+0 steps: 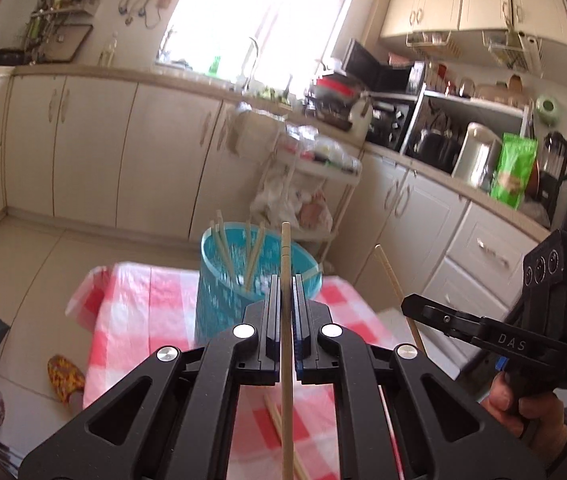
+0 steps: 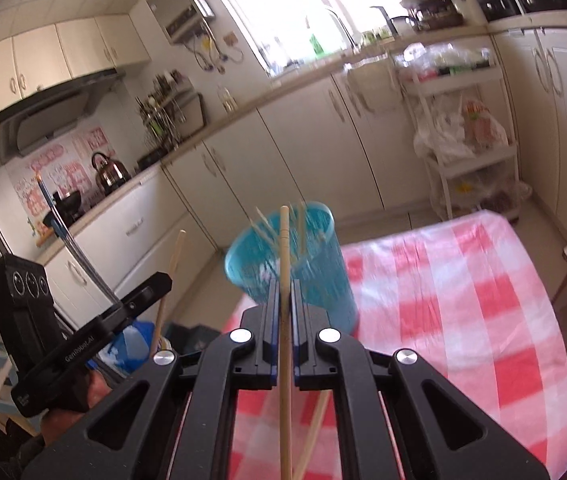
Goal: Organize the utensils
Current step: 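Lift both held sticks up over the teal bin, then lower the sticks into the bin and open both tools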
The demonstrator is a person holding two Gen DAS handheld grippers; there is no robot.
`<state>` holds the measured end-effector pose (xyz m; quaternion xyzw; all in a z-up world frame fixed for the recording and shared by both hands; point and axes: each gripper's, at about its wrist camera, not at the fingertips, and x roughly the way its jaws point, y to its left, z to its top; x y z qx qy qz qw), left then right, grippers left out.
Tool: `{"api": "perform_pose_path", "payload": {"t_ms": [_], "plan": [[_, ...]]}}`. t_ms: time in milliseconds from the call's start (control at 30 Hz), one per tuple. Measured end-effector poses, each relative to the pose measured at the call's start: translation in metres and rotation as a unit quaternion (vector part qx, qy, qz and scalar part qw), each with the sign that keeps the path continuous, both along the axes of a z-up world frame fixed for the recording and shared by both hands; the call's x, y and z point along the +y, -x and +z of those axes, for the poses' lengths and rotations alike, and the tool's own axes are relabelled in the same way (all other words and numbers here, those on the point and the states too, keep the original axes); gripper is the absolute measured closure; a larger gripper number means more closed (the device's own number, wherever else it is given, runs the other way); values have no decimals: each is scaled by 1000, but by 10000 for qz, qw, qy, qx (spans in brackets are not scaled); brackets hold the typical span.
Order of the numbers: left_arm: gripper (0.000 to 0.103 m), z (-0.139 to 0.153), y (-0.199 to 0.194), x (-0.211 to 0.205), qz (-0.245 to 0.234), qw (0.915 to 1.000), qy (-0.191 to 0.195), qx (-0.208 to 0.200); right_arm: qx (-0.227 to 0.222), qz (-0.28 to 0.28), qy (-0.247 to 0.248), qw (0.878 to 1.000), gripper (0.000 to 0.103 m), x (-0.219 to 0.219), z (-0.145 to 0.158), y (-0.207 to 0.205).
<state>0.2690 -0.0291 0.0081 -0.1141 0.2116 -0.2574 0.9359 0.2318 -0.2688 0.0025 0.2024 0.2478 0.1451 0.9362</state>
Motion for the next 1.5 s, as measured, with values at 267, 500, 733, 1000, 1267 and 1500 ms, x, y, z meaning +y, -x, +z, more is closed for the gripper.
{"api": "perform_pose_path", "payload": {"t_ms": [267, 500, 733, 1000, 1267, 1500], "plan": [[98, 46, -52, -13, 347, 9968, 324, -650, -809, -462, -288, 9952, 97, 8, 49, -72], [98, 57, -100, -23, 588, 9911, 646, -1007, -1098, -874, -378, 9894, 97, 15, 61, -130], [98, 24, -137, -25, 956, 9878, 877, -866, -790, -974, 63, 9921, 97, 28, 21, -160], [84, -8, -131, -25, 934, 9938, 413, -439, -380, -802, 196, 9959, 78, 25, -8, -141], [55, -19, -69, 4, 1180, 9922, 326, -227, -312, -1108, 62, 9933, 65, -11, -2, -69], [33, -49, -8, 17, 1185, 9927, -123, 197, 478, -924, 458, 9935, 65, -6, -48, -5]]}}
